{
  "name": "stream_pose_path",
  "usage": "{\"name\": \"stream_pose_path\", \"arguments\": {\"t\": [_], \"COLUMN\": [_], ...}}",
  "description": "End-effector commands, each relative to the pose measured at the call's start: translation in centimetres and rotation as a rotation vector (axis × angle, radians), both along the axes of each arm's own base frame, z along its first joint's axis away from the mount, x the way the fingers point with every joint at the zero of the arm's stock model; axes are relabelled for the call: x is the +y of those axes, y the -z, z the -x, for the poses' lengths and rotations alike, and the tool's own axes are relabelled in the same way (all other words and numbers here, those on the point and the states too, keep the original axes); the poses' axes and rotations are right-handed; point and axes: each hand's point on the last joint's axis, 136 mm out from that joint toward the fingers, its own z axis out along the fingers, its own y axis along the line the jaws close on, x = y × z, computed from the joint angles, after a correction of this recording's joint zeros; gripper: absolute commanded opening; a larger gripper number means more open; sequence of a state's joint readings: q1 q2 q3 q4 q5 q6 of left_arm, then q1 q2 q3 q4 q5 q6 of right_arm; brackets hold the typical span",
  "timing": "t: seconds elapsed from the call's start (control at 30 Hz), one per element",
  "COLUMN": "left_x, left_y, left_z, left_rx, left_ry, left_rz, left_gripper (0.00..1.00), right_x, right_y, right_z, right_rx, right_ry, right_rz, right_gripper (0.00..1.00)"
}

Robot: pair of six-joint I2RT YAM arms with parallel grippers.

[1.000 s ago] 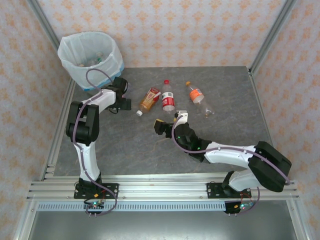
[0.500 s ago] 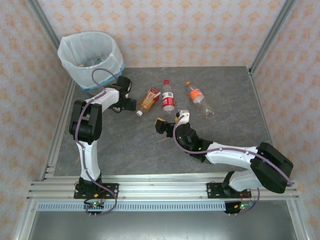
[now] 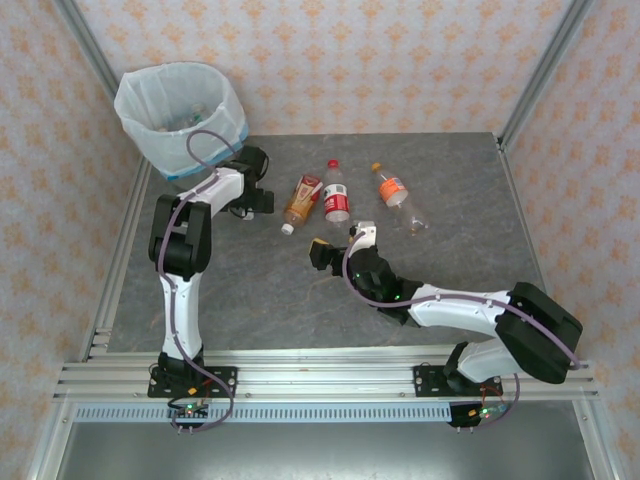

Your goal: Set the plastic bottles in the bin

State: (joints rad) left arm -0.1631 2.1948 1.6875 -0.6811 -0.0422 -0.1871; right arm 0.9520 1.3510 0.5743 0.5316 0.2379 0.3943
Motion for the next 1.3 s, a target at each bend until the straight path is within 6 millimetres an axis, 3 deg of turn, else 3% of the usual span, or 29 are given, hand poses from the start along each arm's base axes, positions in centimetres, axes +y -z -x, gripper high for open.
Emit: {"name": "stream_pose_path", "arguments": {"t": [0.0, 0.2, 0.37, 0.5, 1.27], "left_x": [0.1, -0.1, -0.8, -1.4, -5.3], "left_y": [-0.1, -0.5, -0.6, -1.2, -9.0], "left_z": [-0.6, -2.0, -1.6, -1.2, 2.7], "left_rx": [0.030, -0.010, -0.017, -0.025, -0.188], "left_ry": [-0.034, -0.073, -0.045, -0.008, 0.108], "left_rz": [-0.022, -0.013, -0.050, -0.093, -0.028], "left_gripper": [0.99, 0.83, 0.62, 0.52, 0.44], "right_x": [0.1, -0.1, -0.1, 0.1, 0.0], "right_y": [-1.0, -0.9, -0.9, -0.8, -0.4], "right_z": [-0.5, -0.7, -1.0, -0.9, -1.2], "right_rx": [-0.022, -0.023, -0.024, -0.018, 0.006], "right_ry": [0.007, 0.022, 0.027, 0.020, 0.045], "right_rz": [-0.007, -0.003, 0.003, 0.002, -0.019], "right_gripper": [0.99, 0.99, 0.99, 0.99, 0.99]}}
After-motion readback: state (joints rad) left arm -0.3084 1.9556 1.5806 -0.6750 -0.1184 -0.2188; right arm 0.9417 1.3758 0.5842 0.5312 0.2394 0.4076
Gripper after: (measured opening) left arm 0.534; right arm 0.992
